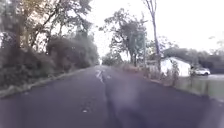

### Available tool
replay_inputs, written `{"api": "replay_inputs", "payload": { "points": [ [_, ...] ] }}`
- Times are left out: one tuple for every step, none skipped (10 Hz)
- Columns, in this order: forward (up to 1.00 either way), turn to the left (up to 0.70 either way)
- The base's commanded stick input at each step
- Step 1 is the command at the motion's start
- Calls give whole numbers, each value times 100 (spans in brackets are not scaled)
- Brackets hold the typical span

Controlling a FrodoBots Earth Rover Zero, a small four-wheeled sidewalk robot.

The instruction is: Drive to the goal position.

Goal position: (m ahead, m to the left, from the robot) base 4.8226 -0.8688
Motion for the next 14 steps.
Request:
{"api": "replay_inputs", "payload": {
  "points": [
    [100,0],
    [100,0],
    [100,0],
    [100,0],
    [100,0],
    [100,0],
    [100,0],
    [100,0],
    [100,0],
    [100,5],
    [100,28],
    [100,25],
    [100,2],
    [100,1]
  ]
}}
